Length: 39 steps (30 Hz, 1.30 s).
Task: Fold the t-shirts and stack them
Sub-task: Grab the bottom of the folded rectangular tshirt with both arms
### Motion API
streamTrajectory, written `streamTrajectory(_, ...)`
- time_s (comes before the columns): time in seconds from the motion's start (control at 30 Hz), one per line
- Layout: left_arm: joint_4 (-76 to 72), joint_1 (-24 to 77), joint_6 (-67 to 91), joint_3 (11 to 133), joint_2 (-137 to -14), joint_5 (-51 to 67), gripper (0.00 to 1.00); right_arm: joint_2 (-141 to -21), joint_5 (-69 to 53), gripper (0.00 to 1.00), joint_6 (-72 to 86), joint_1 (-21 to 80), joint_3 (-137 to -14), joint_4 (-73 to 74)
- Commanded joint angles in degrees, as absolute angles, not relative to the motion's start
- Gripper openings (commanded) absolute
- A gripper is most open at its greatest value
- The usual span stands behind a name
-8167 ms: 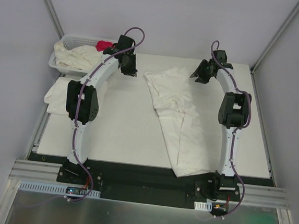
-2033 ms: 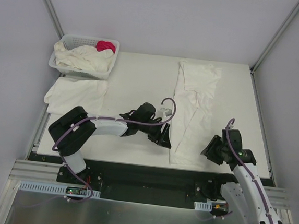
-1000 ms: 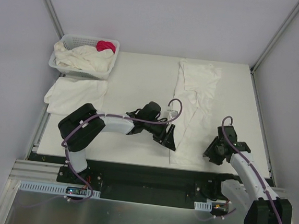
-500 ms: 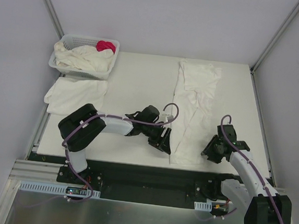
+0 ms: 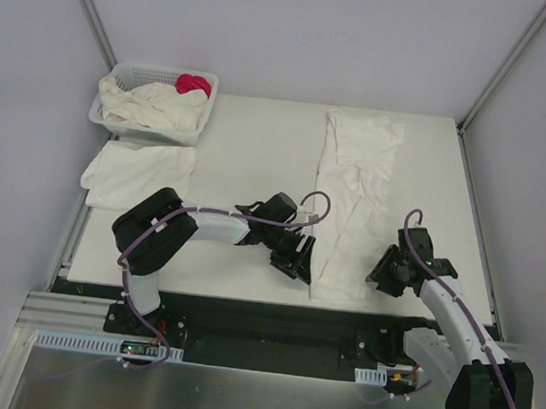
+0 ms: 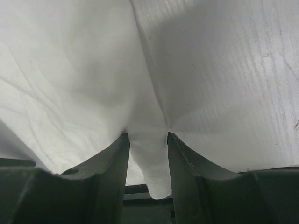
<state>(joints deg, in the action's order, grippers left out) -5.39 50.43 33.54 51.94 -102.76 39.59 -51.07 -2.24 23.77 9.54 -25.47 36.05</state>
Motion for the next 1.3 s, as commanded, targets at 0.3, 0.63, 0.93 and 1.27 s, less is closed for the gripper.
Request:
streamTrajectory(0.3,-6.15,53.0,31.9,65.66,-114.96,43.5,0.59,-50.19,-3.69,0.41,24.08,9.84,-27.07,34.45)
streamTrajectory(0.63,-10.11,53.09,35.59,59.86,-112.15,43.16,0.59,-51.41,-4.39,0.41,23.64,9.84,-26.72,33.93)
streamTrajectory(0.93,-10.46,53.17,36.56,55.29,-108.55,40.7,0.56,-51.5,-5.71,0.4,24.7,9.84,-25.49,32.17)
streamTrajectory(1.27,-13.36,53.26,37.71,57.12,-111.0,42.36,0.56,-50.28,-5.98,0.39,24.96,9.93,-25.49,33.31)
